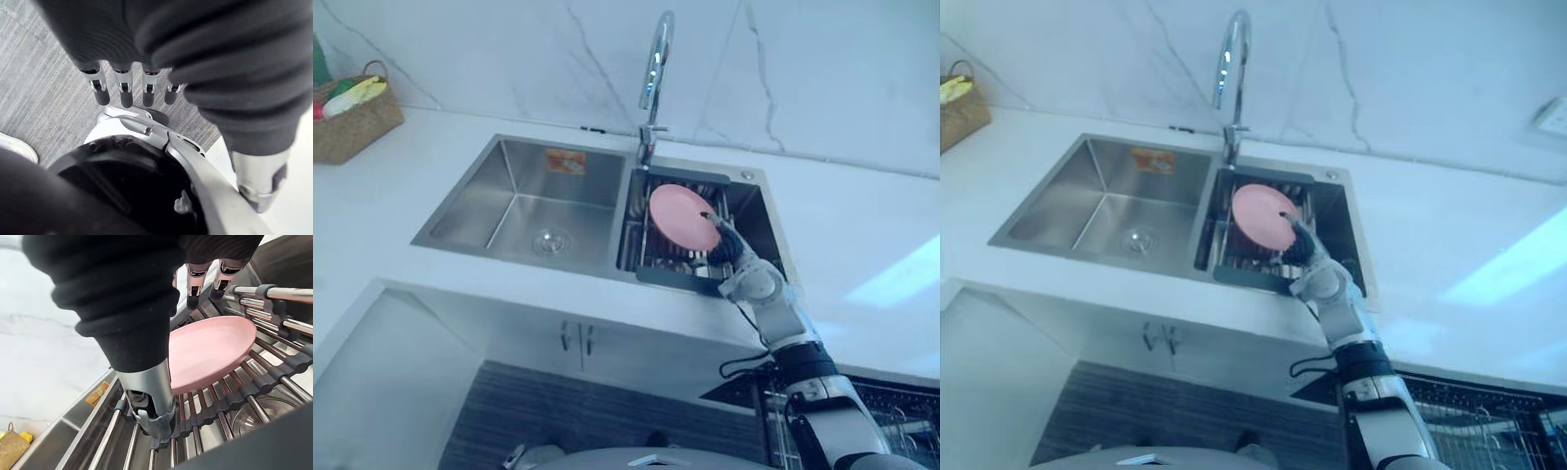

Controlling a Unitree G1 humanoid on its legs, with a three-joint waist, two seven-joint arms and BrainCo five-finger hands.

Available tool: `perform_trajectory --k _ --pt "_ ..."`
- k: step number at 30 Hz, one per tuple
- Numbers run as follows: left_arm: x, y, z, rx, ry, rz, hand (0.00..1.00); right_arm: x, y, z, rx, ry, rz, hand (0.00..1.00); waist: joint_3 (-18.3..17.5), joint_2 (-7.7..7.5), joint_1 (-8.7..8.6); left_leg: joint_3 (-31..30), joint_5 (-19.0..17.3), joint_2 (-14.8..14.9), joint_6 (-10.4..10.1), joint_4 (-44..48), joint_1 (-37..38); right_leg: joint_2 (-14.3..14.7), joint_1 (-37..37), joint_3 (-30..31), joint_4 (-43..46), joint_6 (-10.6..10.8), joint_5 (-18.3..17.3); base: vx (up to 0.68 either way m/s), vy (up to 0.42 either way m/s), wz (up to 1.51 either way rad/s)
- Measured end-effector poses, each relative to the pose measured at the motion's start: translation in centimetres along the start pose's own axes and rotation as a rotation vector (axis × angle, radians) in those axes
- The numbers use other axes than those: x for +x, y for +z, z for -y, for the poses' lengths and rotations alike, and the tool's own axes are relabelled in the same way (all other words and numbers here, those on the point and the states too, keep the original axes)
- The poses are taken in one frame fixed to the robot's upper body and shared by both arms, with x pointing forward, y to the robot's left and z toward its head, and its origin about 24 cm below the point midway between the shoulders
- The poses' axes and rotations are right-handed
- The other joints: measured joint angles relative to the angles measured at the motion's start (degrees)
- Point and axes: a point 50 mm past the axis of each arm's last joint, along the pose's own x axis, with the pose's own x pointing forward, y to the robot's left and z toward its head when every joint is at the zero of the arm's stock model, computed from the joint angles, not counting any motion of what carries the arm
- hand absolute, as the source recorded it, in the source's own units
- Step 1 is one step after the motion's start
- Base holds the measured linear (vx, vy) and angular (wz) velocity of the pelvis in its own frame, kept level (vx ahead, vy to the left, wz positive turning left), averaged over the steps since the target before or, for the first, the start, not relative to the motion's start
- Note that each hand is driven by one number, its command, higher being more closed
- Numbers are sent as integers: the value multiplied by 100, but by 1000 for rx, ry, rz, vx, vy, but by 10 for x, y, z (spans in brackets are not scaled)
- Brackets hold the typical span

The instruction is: Walk over to the sink, pick up the cup, carry it to the dishwasher, place the cup inside the dishwasher, then close the dishwasher door

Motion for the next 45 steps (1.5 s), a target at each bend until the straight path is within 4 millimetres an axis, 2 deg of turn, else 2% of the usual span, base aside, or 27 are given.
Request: perform_trajectory --k 12,19,23,34,40,41,45 --pt "0 1 2 -26 -18 19 0 13 4 -6 -110 -3 -18 0 102 -3 147 -197 179 -6 -6 -118 -78 -4 9 -230 0 -11 6 -2 13 9" --pt "-1 1 1 -24 -29 30 0 19 -1 -3 -112 -29 -55 0 129 -21 159 -318 227 -8 -10 -118 -145 -7 13 -352 1 -12 5 13 15 8" --pt "-2 0 2 -23 -36 33 0 21 -1 -2 -113 -42 -59 0 157 -16 257 -334 251 -8 -6 -122 -153 -7 12 -367 1 -18 9 12 11 4" --pt "-2 -1 2 -22 -56 36 0 33 -1 9 -70 -87 -109 0 215 -8 309 -474 314 -21 -3 -140 -182 -15 35 -474 1 -29 17 6 11 4" --pt "-2 -2 3 -20 -65 46 0 34 -9 8 -62 -93 -145 0 239 8 435 -511 365 -36 -9 -187 -189 -21 41 -530 2 -30 17 20 27 5" --pt "-2 -2 3 -20 -66 47 0 34 -10 8 -55 -92 -153 100 242 11 439 -522 366 -45 -8 -188 -196 -28 40 -535 2 -29 16 15 21 3" --pt "-1 -4 3 -21 -76 50 0 36 -7 11 -25 -110 -147 100 266 43 434 -547 366 -79 -8 -188 -198 -59 40 -536 2 -15 9 28 42 1"
